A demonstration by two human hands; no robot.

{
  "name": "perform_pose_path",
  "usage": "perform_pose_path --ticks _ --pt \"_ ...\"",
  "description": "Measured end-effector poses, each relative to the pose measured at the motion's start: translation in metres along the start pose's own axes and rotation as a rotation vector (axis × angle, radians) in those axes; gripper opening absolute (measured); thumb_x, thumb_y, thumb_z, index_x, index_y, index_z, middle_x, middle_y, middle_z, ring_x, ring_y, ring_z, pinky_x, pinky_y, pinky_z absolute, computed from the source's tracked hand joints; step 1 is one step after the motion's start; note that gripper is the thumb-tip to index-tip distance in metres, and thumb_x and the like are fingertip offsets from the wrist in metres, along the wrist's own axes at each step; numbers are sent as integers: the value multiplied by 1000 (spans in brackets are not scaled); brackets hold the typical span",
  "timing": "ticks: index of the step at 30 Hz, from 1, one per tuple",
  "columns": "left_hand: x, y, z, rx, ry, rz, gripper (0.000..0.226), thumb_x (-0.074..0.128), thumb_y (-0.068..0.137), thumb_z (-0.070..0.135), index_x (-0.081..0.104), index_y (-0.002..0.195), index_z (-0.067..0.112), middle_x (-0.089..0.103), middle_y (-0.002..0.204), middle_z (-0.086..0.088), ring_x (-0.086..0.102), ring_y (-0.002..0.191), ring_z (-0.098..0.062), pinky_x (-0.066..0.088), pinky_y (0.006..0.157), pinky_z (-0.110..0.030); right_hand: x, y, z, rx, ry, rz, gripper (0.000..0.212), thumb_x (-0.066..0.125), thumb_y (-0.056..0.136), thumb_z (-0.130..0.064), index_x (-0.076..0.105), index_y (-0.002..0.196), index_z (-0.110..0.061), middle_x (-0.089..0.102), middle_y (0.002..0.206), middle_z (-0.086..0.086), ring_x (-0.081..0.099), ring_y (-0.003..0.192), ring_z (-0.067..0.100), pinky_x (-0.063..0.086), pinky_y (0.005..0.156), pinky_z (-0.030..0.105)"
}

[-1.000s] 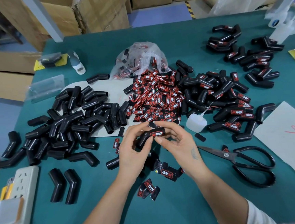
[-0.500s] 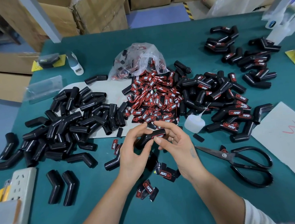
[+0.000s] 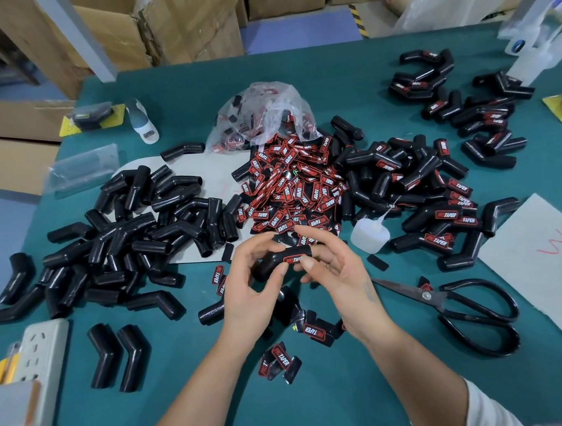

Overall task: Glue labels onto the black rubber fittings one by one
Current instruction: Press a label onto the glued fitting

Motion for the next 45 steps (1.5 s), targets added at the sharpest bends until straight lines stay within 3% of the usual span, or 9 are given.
perform_pose_path --ticks 7,14,16,20,27,29,39,42,45 --pt "-2 5 -6 -45 6 -68 19 65 97 22 72 113 15 66 116 6 62 119 -24 45 104 -25 4 -1 -4 -27 -82 -17 45 63 104 -10 58 145 -28 77 106 4 69 99 15 54 89 27" --pt "-4 6 -5 -120 -65 -77 16 65 97 26 74 111 24 68 114 4 65 114 -22 48 100 -26 4 0 -4 -29 -109 -40 46 60 106 -12 54 147 -32 79 109 3 72 104 16 54 86 24" --pt "-4 5 -5 -143 -88 -63 18 65 98 27 71 115 25 69 115 1 66 100 -16 52 86 -26 2 0 -4 -32 -112 -33 45 60 106 -11 56 146 -31 79 107 1 73 102 17 55 85 24" --pt "-5 5 -2 -76 -91 -6 12 63 101 23 69 111 25 65 116 -3 64 74 -27 49 52 -32 2 0 -3 -64 -150 41 36 63 103 -11 71 123 -39 75 102 -3 74 91 20 55 79 23" --pt "-5 4 2 44 18 -6 11 71 98 16 77 106 20 64 113 -1 68 94 -20 58 59 -26 0 -1 -2 -90 -214 116 33 71 98 -11 79 107 -42 78 98 -7 77 90 17 57 79 20" --pt "-6 4 1 40 42 2 10 76 97 11 78 106 15 65 112 -2 68 100 -21 62 66 -34 -1 -1 -1 -80 -208 134 34 72 98 -10 80 106 -41 79 96 -7 77 88 16 57 79 20" --pt "-4 2 -2 0 3 7 14 75 95 7 79 107 11 66 112 2 69 91 -22 60 58 -30 -2 -1 -1 -85 -187 140 31 72 99 -11 79 106 -40 79 96 -6 77 88 15 57 80 20" --pt "-4 2 -4 29 78 -12 13 75 94 9 78 107 11 66 113 5 69 102 -24 61 74 -46 -1 1 0 -79 -209 107 31 74 97 -11 79 106 -41 76 100 -7 73 89 13 59 80 28" --pt "-3 2 -3 73 141 -7 12 72 93 19 74 105 17 66 111 11 68 108 -19 57 94 -42 0 2 2 -80 -235 118 32 77 95 -11 79 104 -41 72 103 -11 69 87 10 60 78 41"
Point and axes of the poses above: each hand's wrist, its own y-axis towards the middle knuckle, its own x-axis out of the palm, z = x × y, the point moved 4 cm from there along y, towards the middle knuckle
